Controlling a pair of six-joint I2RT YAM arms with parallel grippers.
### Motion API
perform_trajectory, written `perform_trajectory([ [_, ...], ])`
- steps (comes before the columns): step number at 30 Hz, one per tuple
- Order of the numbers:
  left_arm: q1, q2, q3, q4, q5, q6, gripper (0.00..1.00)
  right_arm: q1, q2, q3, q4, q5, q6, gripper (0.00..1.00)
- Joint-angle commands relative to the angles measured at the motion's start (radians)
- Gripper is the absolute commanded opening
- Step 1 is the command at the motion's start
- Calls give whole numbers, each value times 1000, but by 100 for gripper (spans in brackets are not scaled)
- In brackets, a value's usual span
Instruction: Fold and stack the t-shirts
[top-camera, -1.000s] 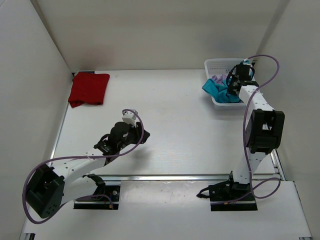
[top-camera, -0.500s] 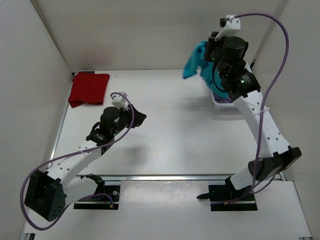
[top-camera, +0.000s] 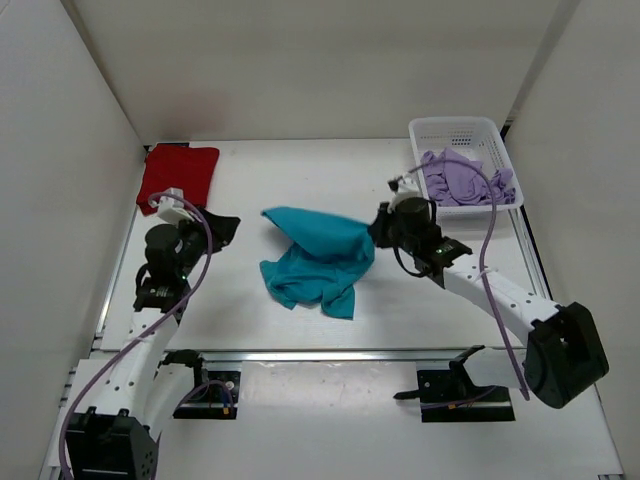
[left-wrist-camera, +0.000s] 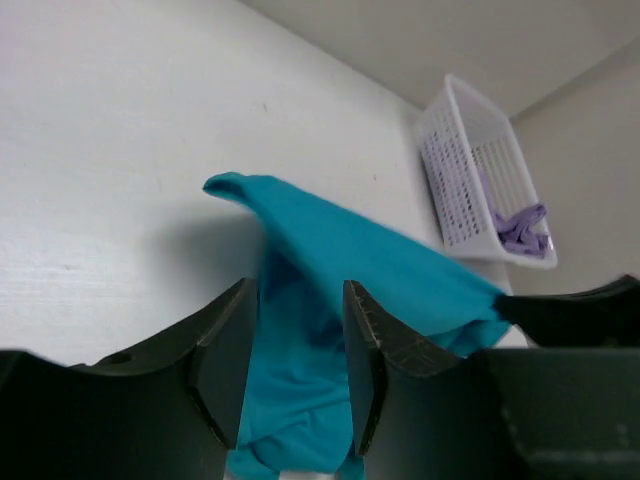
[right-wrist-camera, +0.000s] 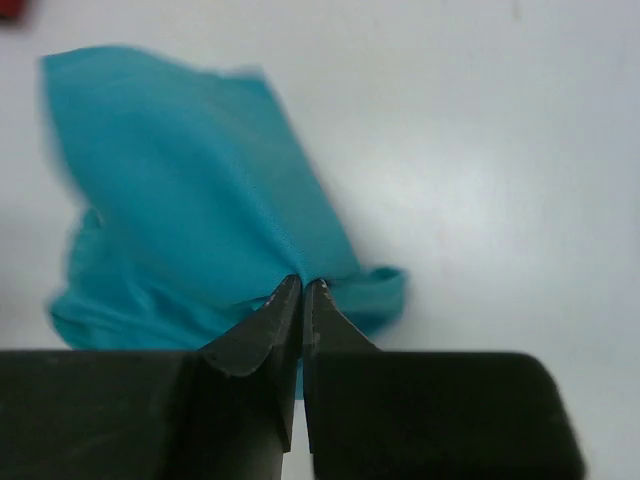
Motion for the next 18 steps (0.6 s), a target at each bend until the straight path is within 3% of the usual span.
perform_trajectory([
  [1,-91,28,-52,-24,-26,1,50,-139,-39,-117,125,-158,203,0],
  [3,-167,65,-69,-7,-96,13,50,-239,-34,-157,154,-279,246,0],
  [5,-218,106,-78,6,-130,11,50,-281,-27,-176,144,-306,259,0],
  [12,-452,244,-73,137,-245,-36,48,-177,-21,-193,159,-252,228,0],
  [18,-417,427,6,230,-253,-58,47,-111,-45,-274,139,-180,239,0],
])
